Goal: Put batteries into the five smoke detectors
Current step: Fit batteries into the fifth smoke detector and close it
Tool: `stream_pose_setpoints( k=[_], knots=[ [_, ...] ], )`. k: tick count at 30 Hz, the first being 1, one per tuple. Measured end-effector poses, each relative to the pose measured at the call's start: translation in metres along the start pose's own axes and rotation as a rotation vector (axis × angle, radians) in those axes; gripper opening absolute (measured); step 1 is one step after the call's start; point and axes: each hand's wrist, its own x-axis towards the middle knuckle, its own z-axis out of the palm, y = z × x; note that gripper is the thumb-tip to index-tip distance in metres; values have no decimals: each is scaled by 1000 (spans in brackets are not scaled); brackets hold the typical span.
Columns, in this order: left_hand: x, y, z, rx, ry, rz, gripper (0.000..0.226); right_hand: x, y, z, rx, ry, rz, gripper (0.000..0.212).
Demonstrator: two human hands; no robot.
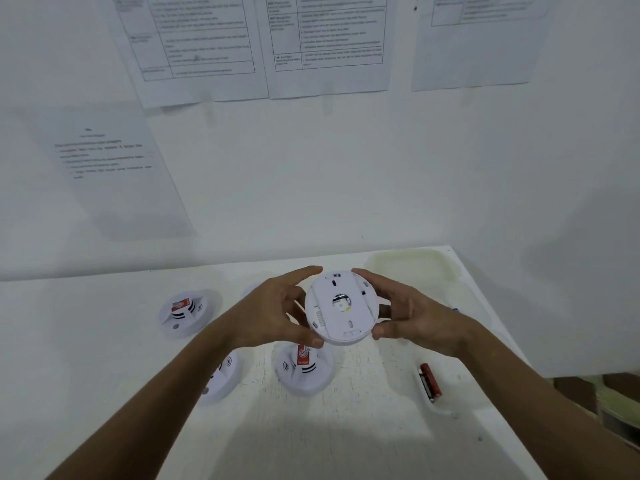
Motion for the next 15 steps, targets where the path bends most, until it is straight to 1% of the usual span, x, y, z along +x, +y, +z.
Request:
stream_pose_setpoints(
  k=[2,4,6,8,9,10,12,13,15],
  knots=[
    [0,1,4,26,3,28,106,1,-1,-1,-13,-19,24,81],
    [-1,3,7,15,30,83,95,1,-3,2,-18,31,44,74],
    [-3,6,10,6,87,107,87,1,-3,5,21,113,39,57],
    [-3,4,15,0,178,100,83,1,-1,9,-7,230,0,39],
    [-3,2,19,-5,233,91,82,1,-1,12,-37,274,-17,37],
    [-2,-1,23,-10,287,80,82,1,-1,15,-45,290,-30,42],
    [1,-5,29,-32,365,48,84,2,2,19,-14,249,-32,67],
    [2,-7,32,-42,373,32,86,2,4,21,-19,222,-26,79],
    [1,-10,34,-46,327,10,92,2,4,20,-72,189,-21,94]
  ],
)
